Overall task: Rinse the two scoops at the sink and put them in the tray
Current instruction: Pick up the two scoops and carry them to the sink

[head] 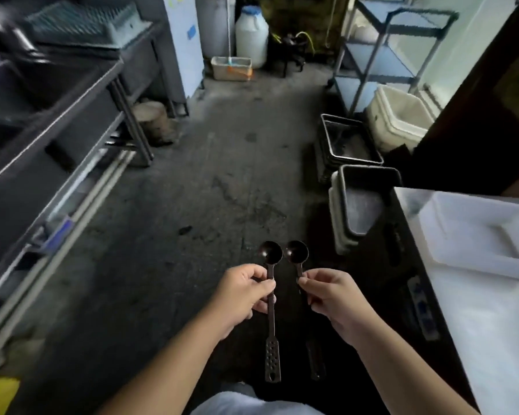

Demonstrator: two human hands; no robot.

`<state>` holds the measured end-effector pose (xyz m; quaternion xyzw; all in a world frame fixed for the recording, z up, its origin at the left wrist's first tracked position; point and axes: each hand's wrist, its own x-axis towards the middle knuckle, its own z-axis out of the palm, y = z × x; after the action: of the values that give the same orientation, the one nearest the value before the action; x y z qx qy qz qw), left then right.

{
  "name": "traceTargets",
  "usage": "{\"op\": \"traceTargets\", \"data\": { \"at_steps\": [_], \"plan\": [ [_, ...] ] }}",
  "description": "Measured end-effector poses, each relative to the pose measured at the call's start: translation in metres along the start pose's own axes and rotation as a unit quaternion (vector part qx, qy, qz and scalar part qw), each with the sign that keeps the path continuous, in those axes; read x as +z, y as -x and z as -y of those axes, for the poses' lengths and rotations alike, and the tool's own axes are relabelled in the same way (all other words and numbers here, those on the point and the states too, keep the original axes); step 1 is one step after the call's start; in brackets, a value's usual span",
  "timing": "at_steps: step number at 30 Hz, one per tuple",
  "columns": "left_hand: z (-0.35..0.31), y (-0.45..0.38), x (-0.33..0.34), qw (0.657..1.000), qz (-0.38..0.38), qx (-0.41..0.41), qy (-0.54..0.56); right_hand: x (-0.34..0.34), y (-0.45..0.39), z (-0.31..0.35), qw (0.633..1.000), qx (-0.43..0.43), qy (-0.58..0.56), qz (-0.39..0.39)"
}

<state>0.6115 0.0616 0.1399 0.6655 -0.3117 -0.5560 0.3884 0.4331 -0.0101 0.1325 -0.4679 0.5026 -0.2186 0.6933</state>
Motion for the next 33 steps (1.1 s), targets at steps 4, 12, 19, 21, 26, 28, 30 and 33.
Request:
{"op": "traceTargets", "data": {
  "at_steps": [4,12,19,21,26,28,30,33],
  "plan": [
    [0.006,0.005,-0.083,0.996,-0.085,-0.006,0.036,0.084,-0.044,0.019,0.997,0.01,0.026,0.073],
    [0.028,0.014,-0.196,0.957,-0.25,-0.027,0.147,0.221,-0.127,0.048,0.966,0.035,0.118,0.229],
    [0.025,-0.021,-0.271,0.906,-0.372,-0.046,0.195,0.319,-0.223,0.085,0.915,0.031,0.203,0.347],
    [0.018,-0.038,-0.292,0.89,-0.401,-0.04,0.212,0.346,-0.252,0.101,0.902,0.034,0.21,0.376],
    [-0.004,-0.075,-0.336,0.852,-0.461,-0.047,0.244,0.408,-0.303,0.143,0.872,0.044,0.233,0.428],
    [-0.008,-0.086,-0.355,0.837,-0.477,-0.048,0.263,0.432,-0.32,0.155,0.863,0.039,0.241,0.442],
    [-0.008,-0.094,-0.373,0.822,-0.491,-0.049,0.284,0.455,-0.332,0.162,0.85,0.042,0.254,0.46],
    [-0.004,-0.102,-0.408,0.801,-0.517,-0.042,0.298,0.494,-0.349,0.168,0.83,0.046,0.271,0.485]
  ]
}}
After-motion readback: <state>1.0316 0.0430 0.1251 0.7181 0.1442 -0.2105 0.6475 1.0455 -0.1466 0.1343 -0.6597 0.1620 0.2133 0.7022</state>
